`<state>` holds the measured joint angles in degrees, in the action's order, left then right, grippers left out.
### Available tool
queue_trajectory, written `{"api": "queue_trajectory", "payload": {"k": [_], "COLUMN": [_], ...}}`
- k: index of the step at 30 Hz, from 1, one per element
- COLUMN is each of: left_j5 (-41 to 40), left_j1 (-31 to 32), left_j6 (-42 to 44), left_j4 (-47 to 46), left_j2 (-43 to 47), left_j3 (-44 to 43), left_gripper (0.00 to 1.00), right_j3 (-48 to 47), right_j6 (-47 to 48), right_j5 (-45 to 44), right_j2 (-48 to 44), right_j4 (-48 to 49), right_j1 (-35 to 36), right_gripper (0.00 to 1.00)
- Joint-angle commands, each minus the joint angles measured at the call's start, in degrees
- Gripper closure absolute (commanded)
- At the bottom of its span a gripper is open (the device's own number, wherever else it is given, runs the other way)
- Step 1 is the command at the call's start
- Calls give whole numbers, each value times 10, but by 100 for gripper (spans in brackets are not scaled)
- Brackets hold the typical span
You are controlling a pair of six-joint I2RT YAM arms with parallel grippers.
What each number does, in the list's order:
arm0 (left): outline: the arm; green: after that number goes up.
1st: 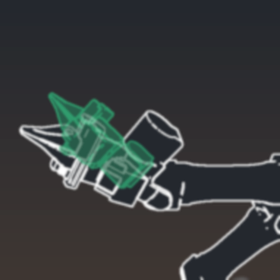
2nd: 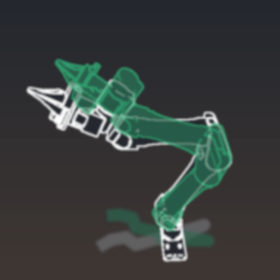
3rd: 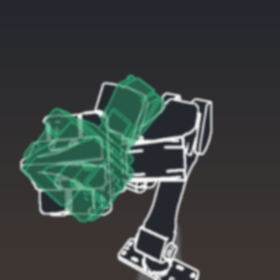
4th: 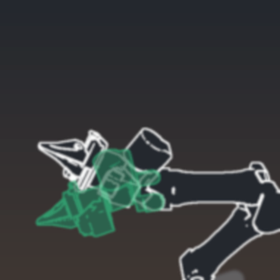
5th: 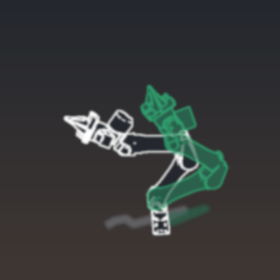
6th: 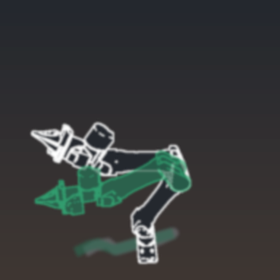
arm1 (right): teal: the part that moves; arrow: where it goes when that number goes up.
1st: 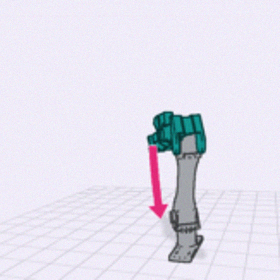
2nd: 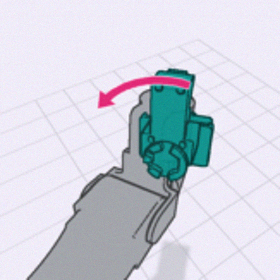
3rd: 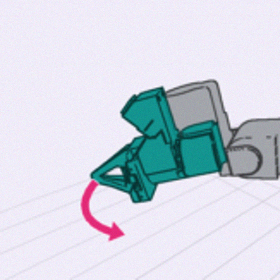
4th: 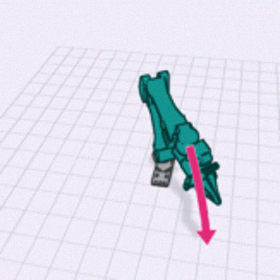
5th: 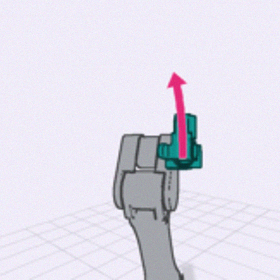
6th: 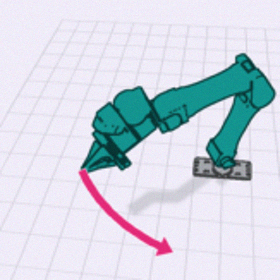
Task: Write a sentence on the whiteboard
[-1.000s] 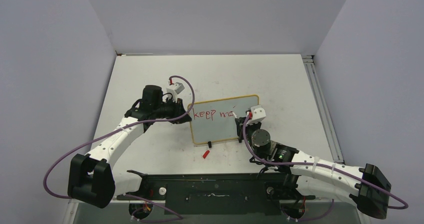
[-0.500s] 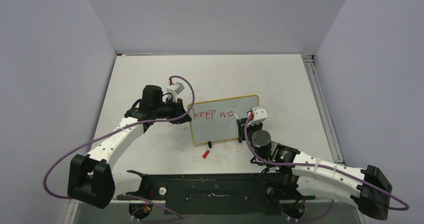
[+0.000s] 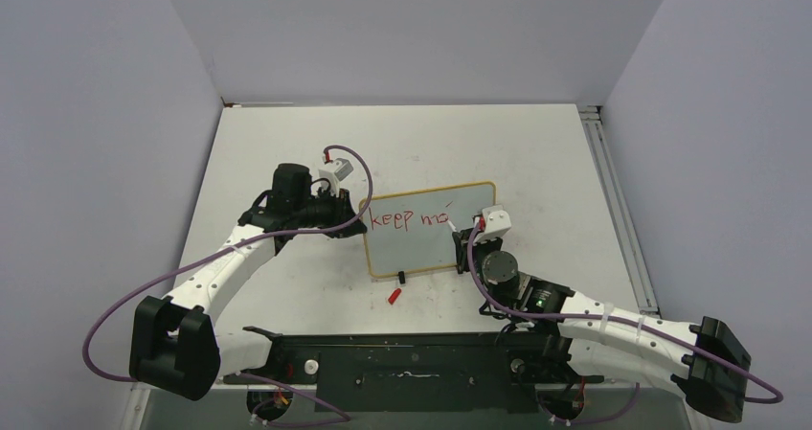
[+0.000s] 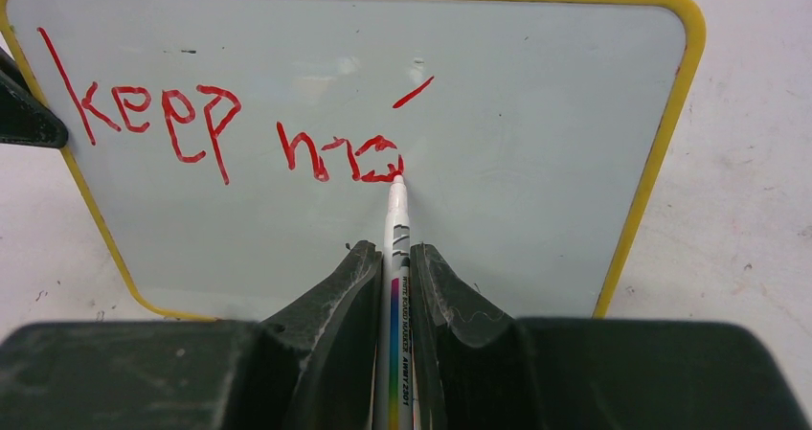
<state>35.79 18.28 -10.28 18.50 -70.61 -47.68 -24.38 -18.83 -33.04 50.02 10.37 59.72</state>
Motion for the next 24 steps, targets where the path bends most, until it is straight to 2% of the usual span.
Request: {"api": "queue_trajectory", "payload": {"k": [1,12,24], "left_j5": [8,5,-4], "left_j1": [2,2,1], "left_j6": [-5,-3,14], "left_j4": [-11,-7,16], "left_j2": [15,14,10], "left_j3": [-17,-19,-27], "left_gripper": [100,100,100], "right_j3": [3,-18,-44], "right_j6": [-4,6,23], "right_j5": [0,20,55], "right_j2": [1,-17,-62], "right_j4": [21,7,-67], "right_j1": [6,9,7], "right_gripper": [95,95,95]}}
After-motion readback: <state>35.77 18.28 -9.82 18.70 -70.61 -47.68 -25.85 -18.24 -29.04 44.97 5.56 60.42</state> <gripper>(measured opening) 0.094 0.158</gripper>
